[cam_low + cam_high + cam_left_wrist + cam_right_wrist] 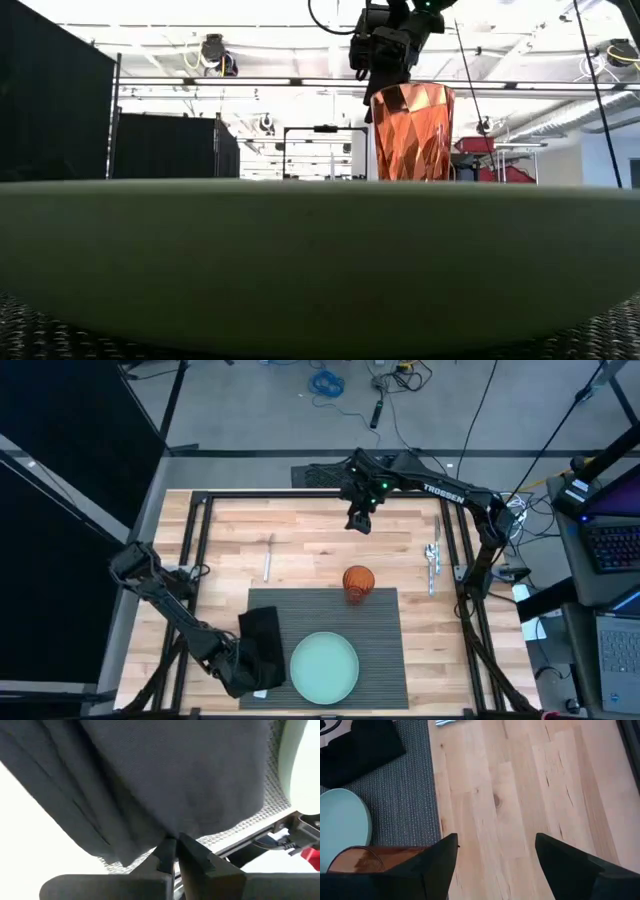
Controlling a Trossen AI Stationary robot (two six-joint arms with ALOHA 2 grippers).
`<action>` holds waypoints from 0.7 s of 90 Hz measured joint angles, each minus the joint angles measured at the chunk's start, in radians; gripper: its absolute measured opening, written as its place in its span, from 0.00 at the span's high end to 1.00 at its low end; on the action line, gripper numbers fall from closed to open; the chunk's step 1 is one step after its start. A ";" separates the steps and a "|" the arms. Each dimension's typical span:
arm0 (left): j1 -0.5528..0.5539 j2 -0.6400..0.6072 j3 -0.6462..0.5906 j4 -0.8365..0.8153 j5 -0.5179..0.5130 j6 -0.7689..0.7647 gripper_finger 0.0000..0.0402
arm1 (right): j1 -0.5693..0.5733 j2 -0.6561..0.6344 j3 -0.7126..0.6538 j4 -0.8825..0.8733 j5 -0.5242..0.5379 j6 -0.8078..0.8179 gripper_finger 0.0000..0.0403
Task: Set table place
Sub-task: Put the black napkin on the gray mat to the left of the green plate
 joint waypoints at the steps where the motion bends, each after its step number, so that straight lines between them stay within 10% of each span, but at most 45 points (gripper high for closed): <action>1: 0.000 -0.001 0.000 0.000 0.000 0.000 1.00 | 0.000 0.000 0.000 0.000 0.000 0.000 0.37; 63: -0.070 -0.073 0.002 -0.077 -0.056 -0.036 1.00 | 0.000 0.000 0.000 0.001 0.000 -0.005 0.37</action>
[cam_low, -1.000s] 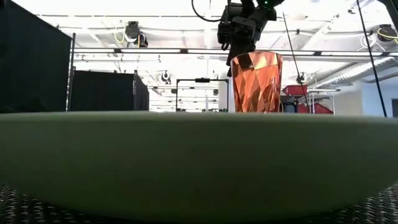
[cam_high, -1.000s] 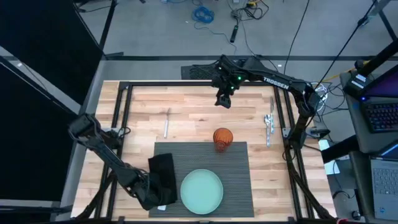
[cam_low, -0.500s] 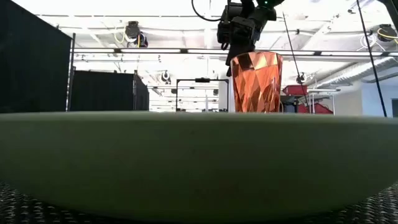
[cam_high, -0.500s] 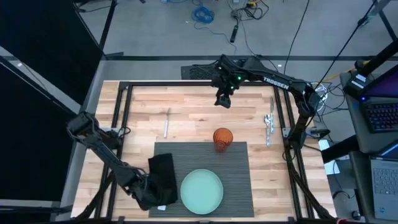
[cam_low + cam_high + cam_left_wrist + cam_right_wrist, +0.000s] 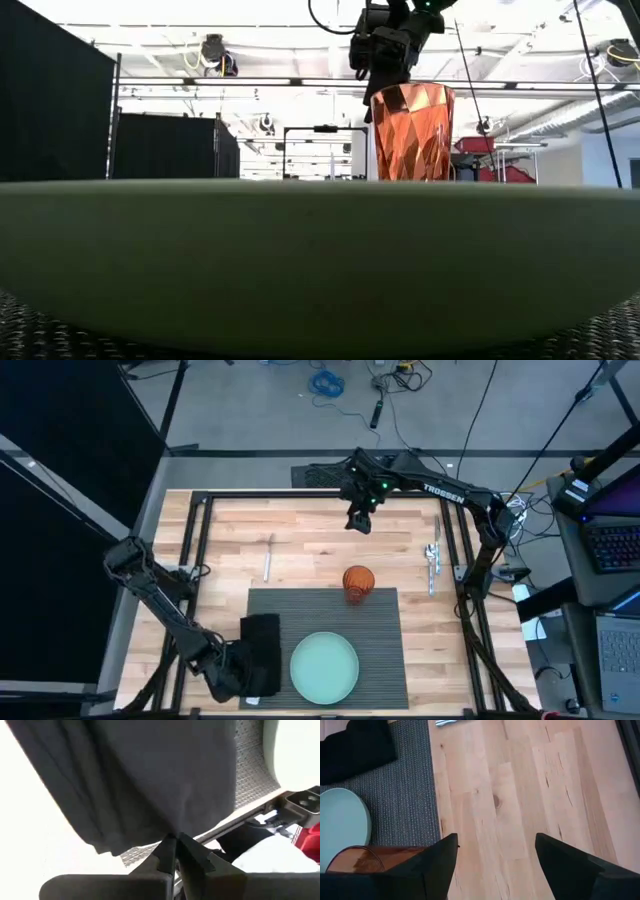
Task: Set table place
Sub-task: Put the black napkin on the gray mat to the left of the green plate
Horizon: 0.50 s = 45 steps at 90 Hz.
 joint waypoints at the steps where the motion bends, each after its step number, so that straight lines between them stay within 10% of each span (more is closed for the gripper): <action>1: 0.000 0.000 0.000 -0.002 0.000 0.000 1.00 | 0.000 0.000 0.000 0.000 0.000 0.000 0.37; 45: -0.043 -0.002 0.004 -0.009 0.028 -0.007 1.00 | 0.000 0.000 0.000 0.000 0.000 0.004 0.37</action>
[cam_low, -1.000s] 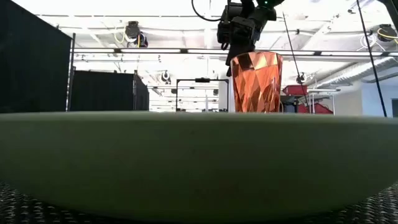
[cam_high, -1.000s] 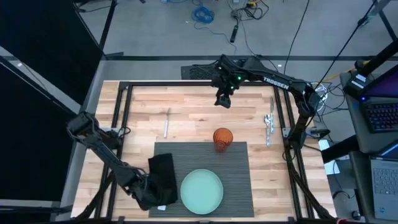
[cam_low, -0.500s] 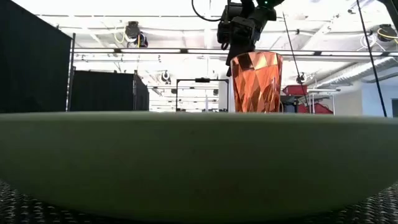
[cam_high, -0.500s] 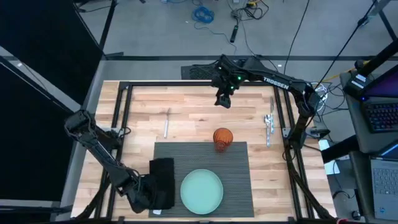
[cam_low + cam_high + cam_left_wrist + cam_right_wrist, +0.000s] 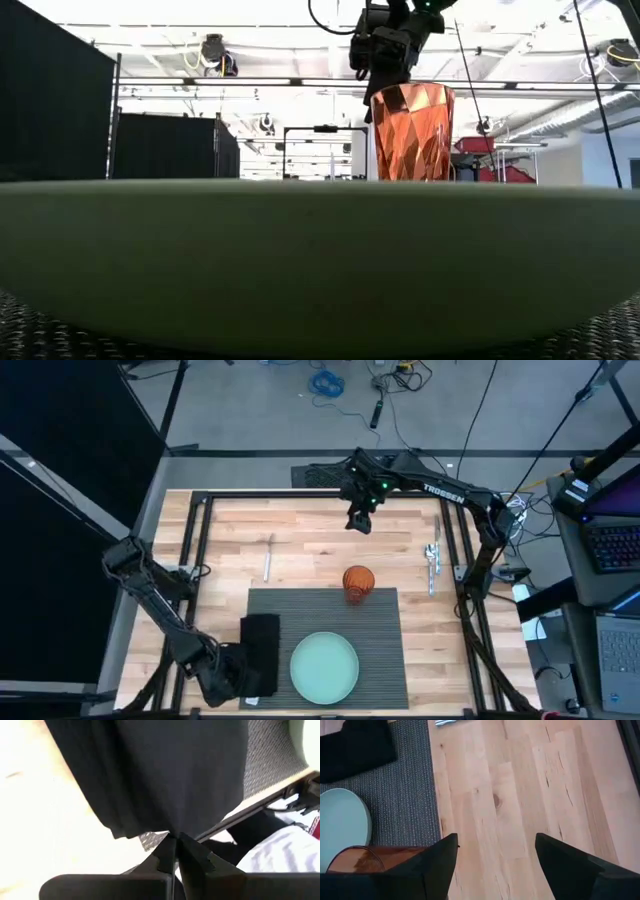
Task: Set table place
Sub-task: Put the black napkin on the gray mat to the left of the green plate
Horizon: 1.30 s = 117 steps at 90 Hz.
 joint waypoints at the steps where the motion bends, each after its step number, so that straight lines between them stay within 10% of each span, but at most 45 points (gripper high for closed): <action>1: 0.000 0.000 0.000 0.000 0.000 0.000 1.00 | 0.000 0.000 0.000 0.000 0.000 0.000 0.37; 66: -0.031 0.000 0.001 -0.088 0.174 -0.029 0.99 | 0.000 0.000 0.000 0.001 0.000 0.019 0.37; 117: -0.037 0.000 0.001 -0.034 0.100 0.063 0.64 | 0.000 0.000 0.000 0.001 0.000 0.016 0.37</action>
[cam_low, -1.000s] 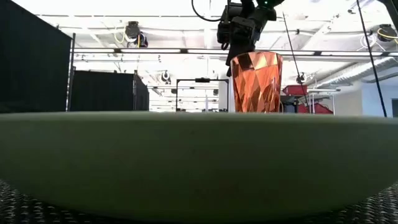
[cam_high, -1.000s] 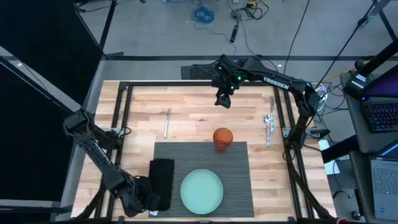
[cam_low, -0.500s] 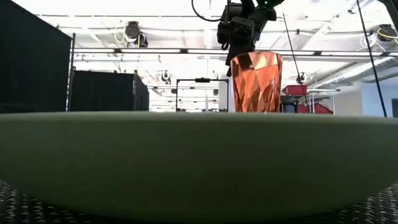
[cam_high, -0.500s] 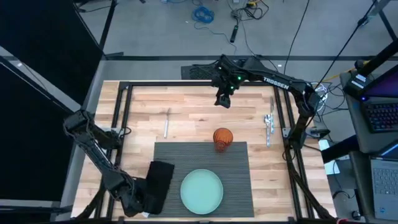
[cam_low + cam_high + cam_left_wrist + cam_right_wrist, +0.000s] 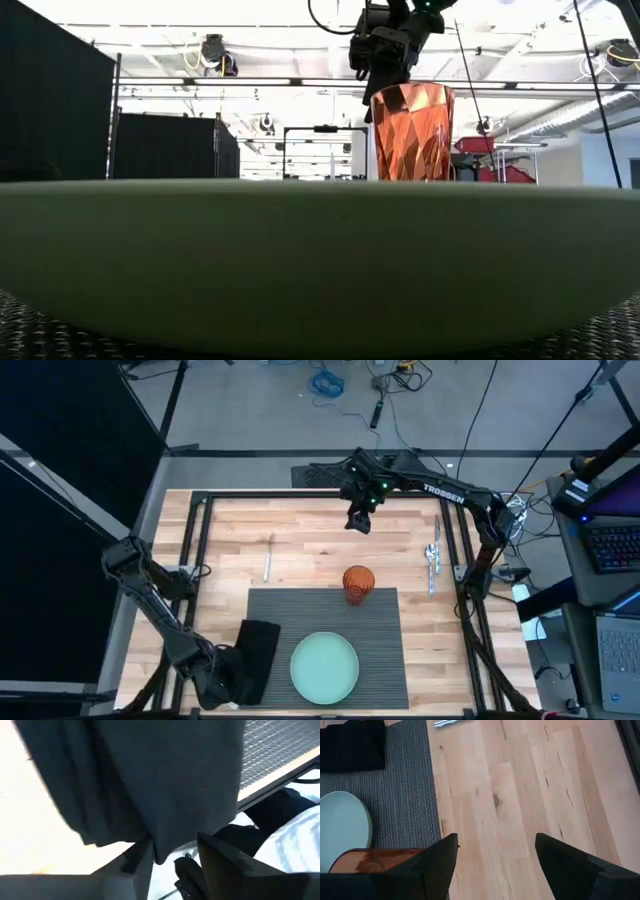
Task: Set table place
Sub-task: Put the black napkin on the gray mat to the left of the green plate
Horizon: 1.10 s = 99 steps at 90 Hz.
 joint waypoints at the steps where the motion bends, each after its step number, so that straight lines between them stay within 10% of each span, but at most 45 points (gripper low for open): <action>1: 0.000 0.000 0.000 -0.002 0.009 0.000 0.63 | 0.000 0.000 0.000 0.000 0.000 0.000 0.37; 33: -0.044 0.000 0.000 -0.114 0.157 -0.035 0.61 | 0.000 0.000 0.000 0.004 0.000 0.000 0.37; 69: 0.040 -0.165 0.010 -0.141 -0.712 0.000 0.61 | 0.000 0.000 0.000 0.027 0.000 -0.009 0.37; 99: 0.251 -0.087 0.009 -0.140 -0.306 0.270 0.61 | 0.001 0.002 0.000 0.055 0.000 0.020 0.37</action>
